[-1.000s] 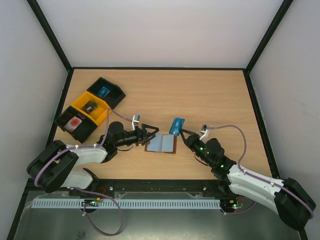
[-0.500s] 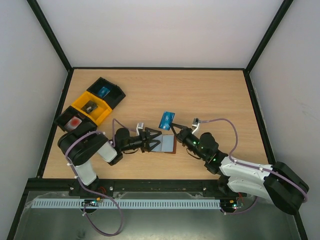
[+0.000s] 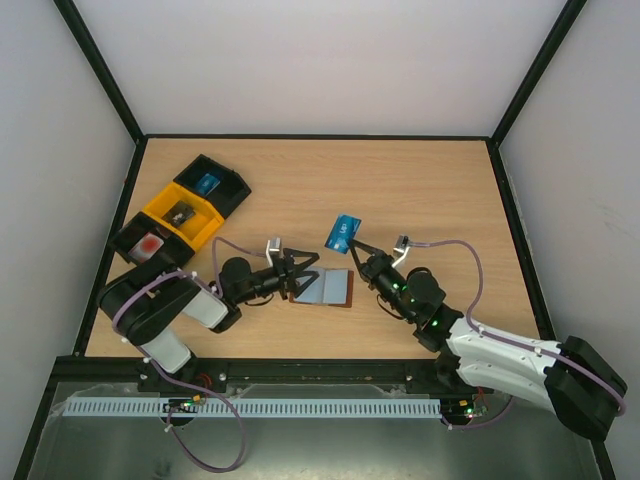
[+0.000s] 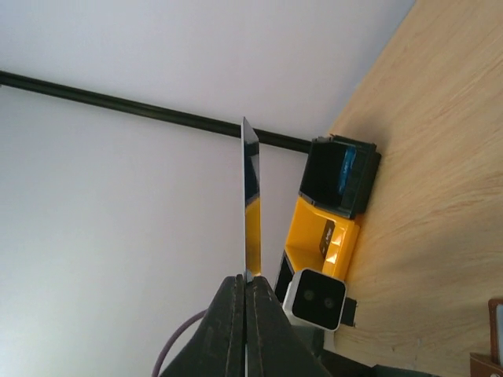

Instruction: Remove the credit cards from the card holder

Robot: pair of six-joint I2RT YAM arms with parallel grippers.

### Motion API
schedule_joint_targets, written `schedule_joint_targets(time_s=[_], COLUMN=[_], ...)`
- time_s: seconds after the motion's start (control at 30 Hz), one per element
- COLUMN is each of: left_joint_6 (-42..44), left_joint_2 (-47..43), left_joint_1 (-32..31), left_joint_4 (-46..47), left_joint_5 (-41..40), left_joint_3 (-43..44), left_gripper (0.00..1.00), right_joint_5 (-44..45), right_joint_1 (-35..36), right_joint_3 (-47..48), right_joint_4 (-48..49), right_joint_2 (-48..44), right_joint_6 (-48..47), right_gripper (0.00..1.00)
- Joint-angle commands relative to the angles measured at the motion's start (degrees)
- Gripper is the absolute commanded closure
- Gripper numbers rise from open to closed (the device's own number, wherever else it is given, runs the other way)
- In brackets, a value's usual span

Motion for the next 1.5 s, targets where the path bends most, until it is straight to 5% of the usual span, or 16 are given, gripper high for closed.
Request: schedule_joint_targets(time_s=[0.0, 0.53, 0.9, 0.97, 1.2, 1.47], left_joint_6=[0.68, 2.07, 3.65, 4.58, 10.42, 16.68], left_joint_2=[-3.54, -4.0, -4.93, -6.03, -12.13, -17.41], left_joint_1=[-0.32, -0.43, 0.48, 1.26, 4.46, 8.69], left_joint_4=[25.22, 24.41, 22.66, 21.45, 13.24, 2.74], left_joint_5=[-1.23, -0.84, -0.57, -0.07, 4.3, 18.37], left_joint_3=[-0.26, 3.03, 2.11, 1.39, -0.87, -1.19], left_gripper=[0.27, 0.37, 0.96, 0.97, 0.97, 0.97], right_joint_5=[4.91, 2.57, 1.08, -0.37, 0.51, -3.85], right_joint_1=[0.42, 3.65, 4.68, 4.72, 4.39, -0.68], right_joint_3=[0.51, 1.34, -0.05, -0.63, -0.26, 9.45], right_joint_4=[-2.49, 1.45, 2.97, 2.92, -14.16, -40.76], right_joint_2=[-2.01, 4.84, 6.74, 6.51, -6.27, -18.22], right_joint_6=[-0.26, 1.19, 0.91, -1.16, -12.52, -28.69], right_gripper=[0.98, 0.98, 0.98, 0.96, 0.79, 0.63])
